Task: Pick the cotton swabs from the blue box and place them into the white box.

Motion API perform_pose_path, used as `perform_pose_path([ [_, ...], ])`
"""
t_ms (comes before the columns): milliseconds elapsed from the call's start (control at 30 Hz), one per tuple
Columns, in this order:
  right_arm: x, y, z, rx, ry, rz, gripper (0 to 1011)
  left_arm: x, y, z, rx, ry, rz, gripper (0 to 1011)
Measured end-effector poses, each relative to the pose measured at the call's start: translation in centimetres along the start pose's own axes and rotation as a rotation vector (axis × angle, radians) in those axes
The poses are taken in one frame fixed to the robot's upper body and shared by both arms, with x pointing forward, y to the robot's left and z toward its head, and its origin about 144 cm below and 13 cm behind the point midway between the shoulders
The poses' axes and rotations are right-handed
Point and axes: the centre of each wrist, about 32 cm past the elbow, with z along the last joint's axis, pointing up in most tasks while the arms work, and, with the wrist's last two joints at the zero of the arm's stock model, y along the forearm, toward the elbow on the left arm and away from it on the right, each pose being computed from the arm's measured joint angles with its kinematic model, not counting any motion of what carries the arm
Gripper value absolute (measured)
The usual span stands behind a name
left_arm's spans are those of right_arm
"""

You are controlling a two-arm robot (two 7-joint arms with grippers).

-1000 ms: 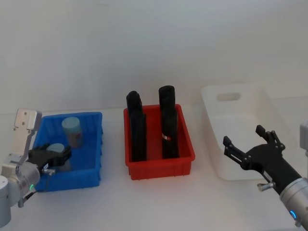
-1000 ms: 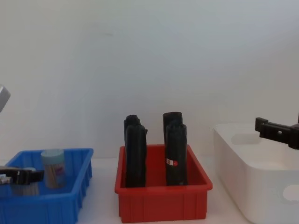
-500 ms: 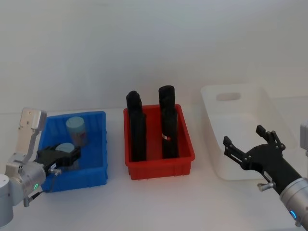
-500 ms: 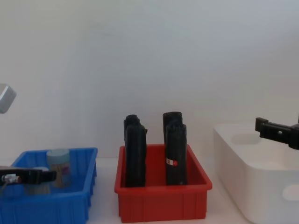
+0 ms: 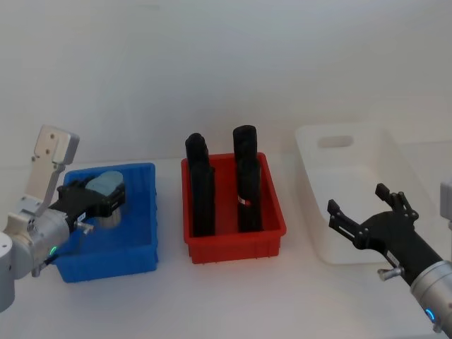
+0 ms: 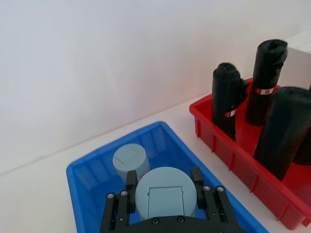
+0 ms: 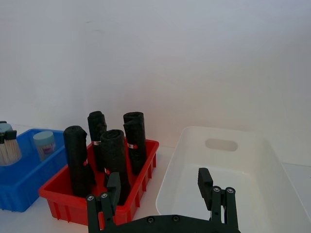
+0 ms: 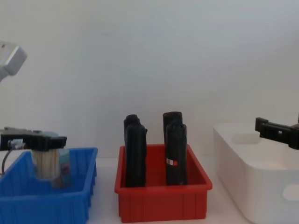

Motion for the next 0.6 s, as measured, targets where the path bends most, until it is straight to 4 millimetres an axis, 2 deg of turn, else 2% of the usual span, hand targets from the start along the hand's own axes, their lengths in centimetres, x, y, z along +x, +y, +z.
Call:
perform_pose_path([
  [233,0.0,0.0,0.0,0.0,0.0,0.0,1003,-0.9,1.2,2.7,-0.042,-0.094,-0.016,679],
  [600,0.0,0.0,0.0,0.0,0.0,0.0,1003,-2.2,2.5,4.9,-0.086,-0.16,-0.103,679],
])
